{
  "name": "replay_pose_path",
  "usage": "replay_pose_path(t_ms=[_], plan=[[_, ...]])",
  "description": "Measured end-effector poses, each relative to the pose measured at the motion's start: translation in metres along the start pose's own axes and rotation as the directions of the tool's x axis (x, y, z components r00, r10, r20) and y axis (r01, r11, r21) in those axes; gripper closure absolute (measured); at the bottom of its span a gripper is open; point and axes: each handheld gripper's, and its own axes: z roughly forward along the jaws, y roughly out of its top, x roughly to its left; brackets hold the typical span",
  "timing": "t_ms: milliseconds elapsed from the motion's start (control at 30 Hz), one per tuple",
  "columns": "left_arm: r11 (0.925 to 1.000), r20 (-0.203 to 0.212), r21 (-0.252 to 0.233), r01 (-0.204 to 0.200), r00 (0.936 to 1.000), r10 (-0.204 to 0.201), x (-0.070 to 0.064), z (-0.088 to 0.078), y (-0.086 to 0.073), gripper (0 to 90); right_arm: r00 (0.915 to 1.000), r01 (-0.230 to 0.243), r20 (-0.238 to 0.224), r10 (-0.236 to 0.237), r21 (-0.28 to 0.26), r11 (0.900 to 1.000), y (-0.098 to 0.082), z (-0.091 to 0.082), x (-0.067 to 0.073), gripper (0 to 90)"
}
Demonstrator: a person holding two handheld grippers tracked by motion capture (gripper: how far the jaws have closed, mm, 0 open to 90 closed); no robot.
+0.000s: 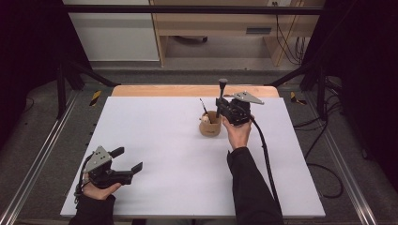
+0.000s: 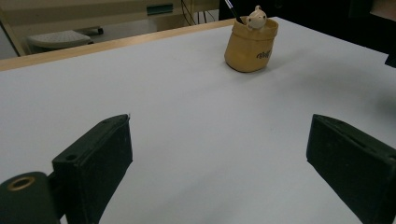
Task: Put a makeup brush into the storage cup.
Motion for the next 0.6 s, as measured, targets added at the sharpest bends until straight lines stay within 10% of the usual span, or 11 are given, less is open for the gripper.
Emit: replay_pose_path(t_ms=[600], plan=[[1.0000,0.002,-0.003,-0.004,1.0000,0.004,0.000,0.000,0.000,6.4,0.9998,-0.017,0.015,0.016,0.046,0.999,-0.015,0.020,-0.001,79.1]])
